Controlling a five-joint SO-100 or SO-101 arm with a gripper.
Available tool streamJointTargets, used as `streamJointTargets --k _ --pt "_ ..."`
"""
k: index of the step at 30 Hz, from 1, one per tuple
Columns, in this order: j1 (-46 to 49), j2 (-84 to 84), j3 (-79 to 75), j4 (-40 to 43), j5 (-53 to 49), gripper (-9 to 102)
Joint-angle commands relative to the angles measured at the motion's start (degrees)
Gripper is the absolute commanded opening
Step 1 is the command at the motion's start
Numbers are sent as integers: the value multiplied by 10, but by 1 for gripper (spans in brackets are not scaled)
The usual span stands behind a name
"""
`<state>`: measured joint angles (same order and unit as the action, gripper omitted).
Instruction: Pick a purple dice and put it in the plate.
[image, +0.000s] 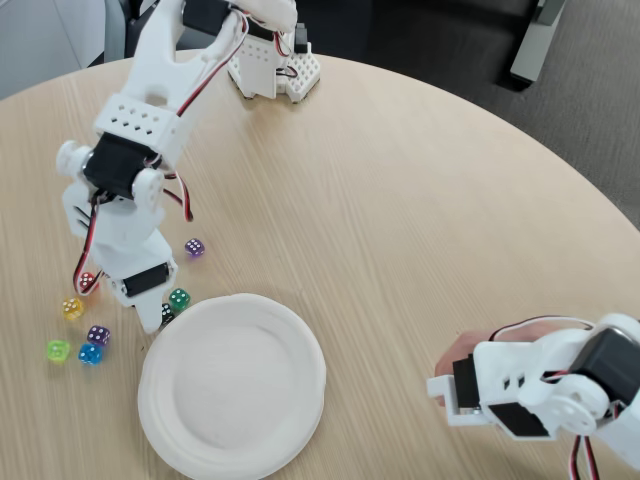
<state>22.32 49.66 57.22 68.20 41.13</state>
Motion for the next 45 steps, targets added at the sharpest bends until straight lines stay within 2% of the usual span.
streamJointTargets --k 1,7,16,29,36,45 --pt "-8 5 -10 0 12 15" --pt "-24 5 -5 5 62 14" --pt "-25 5 -7 6 78 15" --pt "-86 11 -10 6 125 15" --pt "-71 6 -10 2 90 14" --pt "3 6 -10 5 68 14"
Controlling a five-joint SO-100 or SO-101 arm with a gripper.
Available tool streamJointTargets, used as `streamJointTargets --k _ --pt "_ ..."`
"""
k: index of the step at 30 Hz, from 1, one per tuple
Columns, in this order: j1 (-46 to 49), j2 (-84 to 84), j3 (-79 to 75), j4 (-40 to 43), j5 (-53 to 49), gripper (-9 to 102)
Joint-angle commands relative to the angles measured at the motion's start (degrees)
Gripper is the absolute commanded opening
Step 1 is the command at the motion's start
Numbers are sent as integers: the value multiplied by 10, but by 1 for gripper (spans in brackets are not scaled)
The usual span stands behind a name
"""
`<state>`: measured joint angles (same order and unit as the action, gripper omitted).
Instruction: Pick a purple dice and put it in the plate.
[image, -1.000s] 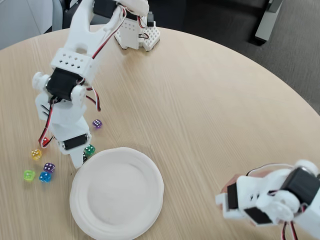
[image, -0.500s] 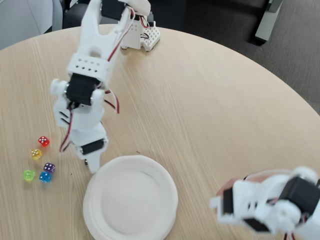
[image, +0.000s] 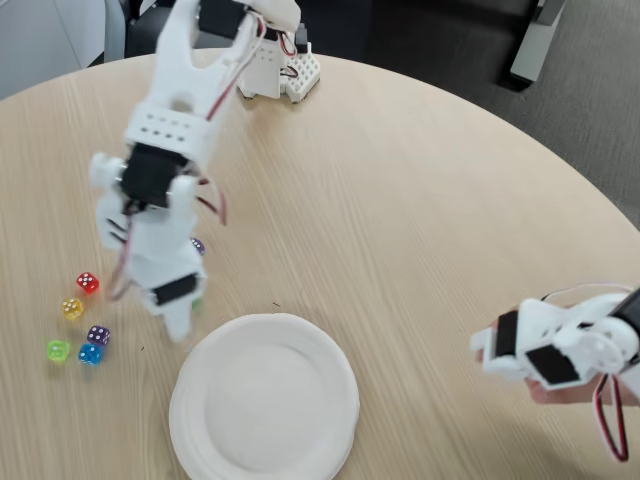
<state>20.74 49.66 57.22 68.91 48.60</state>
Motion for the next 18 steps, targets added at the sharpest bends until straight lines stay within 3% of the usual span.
streamJointTargets --k 1,18 --pt "25 6 -10 -3 -8 14" --pt "69 13 -2 -1 4 14"
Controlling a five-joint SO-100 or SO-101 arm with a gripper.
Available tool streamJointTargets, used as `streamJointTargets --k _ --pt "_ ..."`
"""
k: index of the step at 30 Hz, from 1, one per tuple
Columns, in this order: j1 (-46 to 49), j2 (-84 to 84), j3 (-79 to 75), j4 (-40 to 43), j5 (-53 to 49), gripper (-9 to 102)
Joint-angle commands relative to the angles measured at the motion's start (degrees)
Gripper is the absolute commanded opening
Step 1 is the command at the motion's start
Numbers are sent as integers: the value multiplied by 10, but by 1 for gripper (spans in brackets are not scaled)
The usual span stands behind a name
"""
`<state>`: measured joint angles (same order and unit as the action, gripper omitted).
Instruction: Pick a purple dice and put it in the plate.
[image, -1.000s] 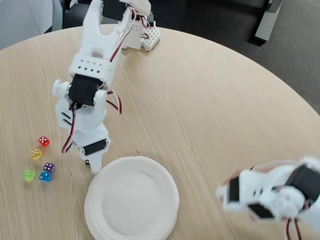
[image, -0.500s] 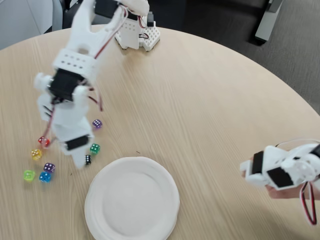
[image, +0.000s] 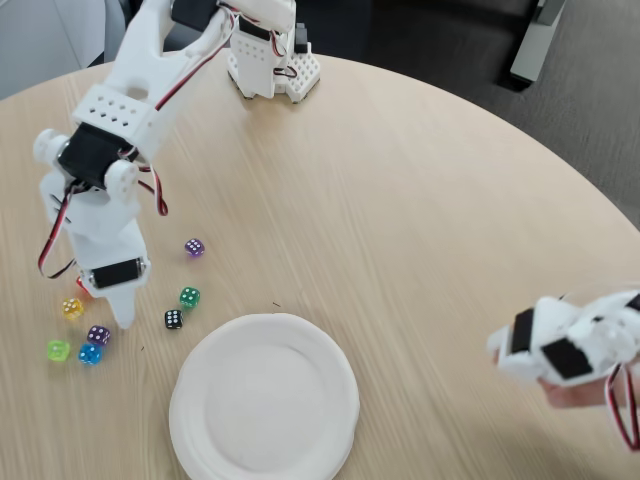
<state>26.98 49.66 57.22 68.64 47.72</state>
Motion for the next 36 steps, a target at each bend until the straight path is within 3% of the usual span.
streamJointTargets --k 1,24,36 --pt "3 13 -2 3 24 14" --pt "-109 17 -10 3 217 14" --pt "-110 48 -148 0 218 15"
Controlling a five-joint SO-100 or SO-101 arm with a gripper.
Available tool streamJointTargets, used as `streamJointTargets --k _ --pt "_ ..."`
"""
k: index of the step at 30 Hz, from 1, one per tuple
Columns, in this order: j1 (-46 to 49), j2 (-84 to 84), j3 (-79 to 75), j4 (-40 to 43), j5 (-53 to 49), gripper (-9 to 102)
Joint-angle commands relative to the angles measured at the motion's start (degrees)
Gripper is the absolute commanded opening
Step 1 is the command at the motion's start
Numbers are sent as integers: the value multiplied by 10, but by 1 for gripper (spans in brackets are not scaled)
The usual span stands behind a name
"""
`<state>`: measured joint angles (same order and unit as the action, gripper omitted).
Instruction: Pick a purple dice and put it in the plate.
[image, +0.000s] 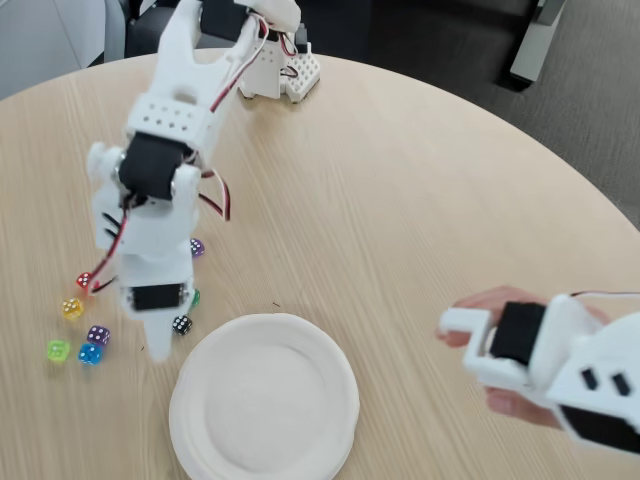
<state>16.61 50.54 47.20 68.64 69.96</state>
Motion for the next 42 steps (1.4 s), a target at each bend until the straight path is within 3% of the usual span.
streamJointTargets --k 1,8,12,23,29,37,42 --pt "-6 40 -65 1 -7 15" --pt "-5 40 -101 9 2 15" --pt "-13 41 -101 59 21 15" --pt "-174 60 -101 82 75 14" --pt "-226 92 -85 96 28 13" --pt "-229 137 -67 229 -9 13" --pt "-222 189 -66 228 -26 13"
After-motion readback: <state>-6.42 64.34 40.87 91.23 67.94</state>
